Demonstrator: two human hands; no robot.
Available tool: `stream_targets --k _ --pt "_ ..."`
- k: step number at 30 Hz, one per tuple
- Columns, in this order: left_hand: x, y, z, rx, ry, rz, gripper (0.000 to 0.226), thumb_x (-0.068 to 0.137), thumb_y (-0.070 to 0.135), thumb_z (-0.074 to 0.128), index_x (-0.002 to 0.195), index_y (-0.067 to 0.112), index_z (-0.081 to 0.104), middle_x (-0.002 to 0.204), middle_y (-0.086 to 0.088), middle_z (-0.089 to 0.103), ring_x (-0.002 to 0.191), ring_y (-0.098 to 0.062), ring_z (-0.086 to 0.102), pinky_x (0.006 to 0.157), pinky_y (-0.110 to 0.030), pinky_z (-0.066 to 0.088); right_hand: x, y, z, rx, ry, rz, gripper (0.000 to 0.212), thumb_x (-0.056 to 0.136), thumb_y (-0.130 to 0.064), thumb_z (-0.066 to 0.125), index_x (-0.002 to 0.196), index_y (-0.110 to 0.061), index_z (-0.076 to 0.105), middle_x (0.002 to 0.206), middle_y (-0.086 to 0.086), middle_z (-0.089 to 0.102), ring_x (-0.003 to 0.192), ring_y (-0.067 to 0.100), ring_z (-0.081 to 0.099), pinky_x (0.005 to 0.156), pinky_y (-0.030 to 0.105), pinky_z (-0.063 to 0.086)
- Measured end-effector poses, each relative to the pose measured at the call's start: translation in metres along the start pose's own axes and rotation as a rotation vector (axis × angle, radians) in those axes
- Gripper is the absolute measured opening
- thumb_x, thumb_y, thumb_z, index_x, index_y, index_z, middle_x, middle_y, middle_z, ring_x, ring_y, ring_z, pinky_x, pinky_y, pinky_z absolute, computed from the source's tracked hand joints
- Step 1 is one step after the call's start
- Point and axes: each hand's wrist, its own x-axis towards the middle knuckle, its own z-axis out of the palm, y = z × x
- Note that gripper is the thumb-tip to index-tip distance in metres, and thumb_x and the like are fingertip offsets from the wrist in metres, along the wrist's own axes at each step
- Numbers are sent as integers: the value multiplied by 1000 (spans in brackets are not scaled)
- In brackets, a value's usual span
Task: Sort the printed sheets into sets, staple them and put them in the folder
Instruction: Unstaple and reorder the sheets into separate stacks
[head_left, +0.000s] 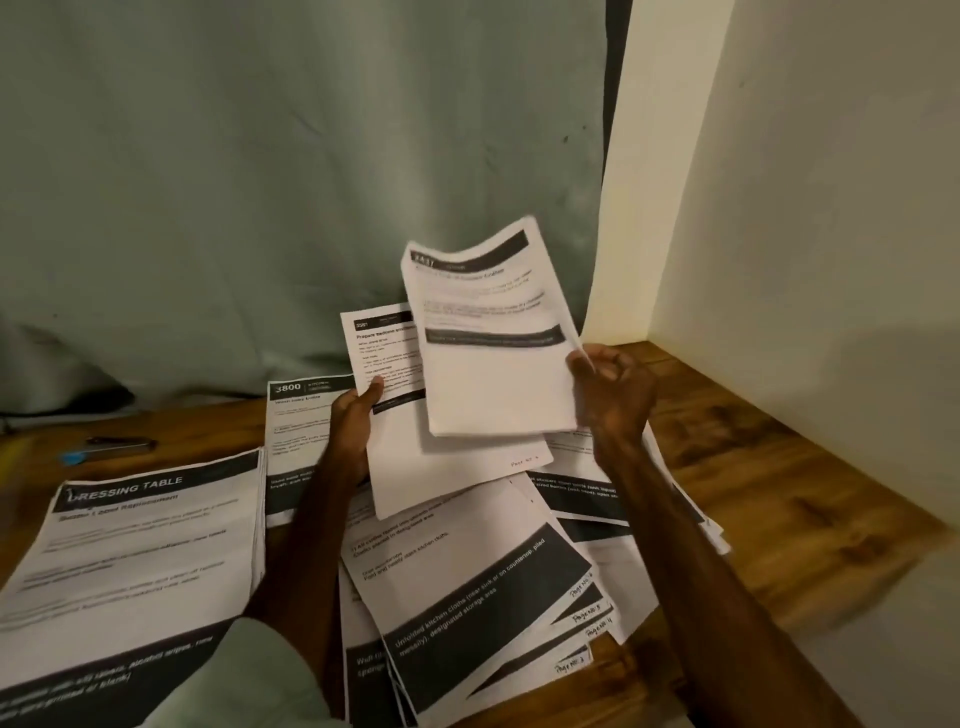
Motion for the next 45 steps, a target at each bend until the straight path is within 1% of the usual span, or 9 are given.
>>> stream_targets --k 3,8,15,18,25,31,37,40,45 --pt "0 -4 3 -47 -61 -52 26 102 20 59 123 7 68 120 -18 72 105 -38 71 95 -54 55 -18 32 -1 -130 -35 -25 18 86 -19 80 98 -9 71 92 -5 73 74 6 68 57 10 51" --pt "1 -12 7 -16 -117 -68 35 105 32 53 127 8 67 121 -15 73 110 -39 70 101 -60 51 -35 67 -1 -224 -54 12 21 88 -19 78 106 -11 71 101 -5 68 91 12 63 81 17 50" --pt "-8 -15 9 158 -229 -3 35 95 20 72 126 7 67 115 -11 75 103 -28 74 85 -37 62 -39 87 9 -268 -92 6 22 88 -20 77 107 -9 71 106 1 70 92 10 59 75 9 40" --pt "-5 -16 3 196 -220 74 38 90 8 75 128 6 66 118 -7 75 105 -25 74 80 -30 61 -37 91 8 -264 -128 -8 24 88 -25 78 106 -12 70 104 -2 71 90 10 63 82 22 49" --pt "12 12 -31 -331 63 80 35 91 7 73 124 13 67 124 -12 72 111 -32 70 89 -48 59 -44 88 4 -196 -197 -59 29 97 -40 62 120 -21 62 117 -7 64 99 6 59 74 10 42" --pt "9 15 -43 -391 70 58 58 86 15 80 139 11 58 131 -16 68 117 -35 67 90 -53 58 -44 92 4 -223 -207 -33 32 102 -42 51 118 -17 65 113 -7 65 95 9 62 71 15 48" --pt "0 14 -27 -340 79 0 59 84 18 81 138 10 59 126 -14 71 113 -34 70 80 -46 61 -41 91 1 -212 -173 -65 28 104 -36 52 108 -15 69 105 -8 68 86 -4 61 72 16 49" --pt "-1 12 -19 -337 57 -17 54 87 20 79 137 12 61 127 -13 70 113 -32 70 82 -45 60 -34 93 -6 -188 -110 -68 16 100 -27 61 106 -15 71 103 -9 70 95 5 64 88 32 57" --pt "-6 3 -1 -229 -20 -27 40 93 21 73 132 13 65 123 -10 73 112 -30 70 87 -46 59 -6 86 -46 -439 -32 -38 23 87 -3 75 109 -9 68 111 6 69 103 21 65 91 29 51"
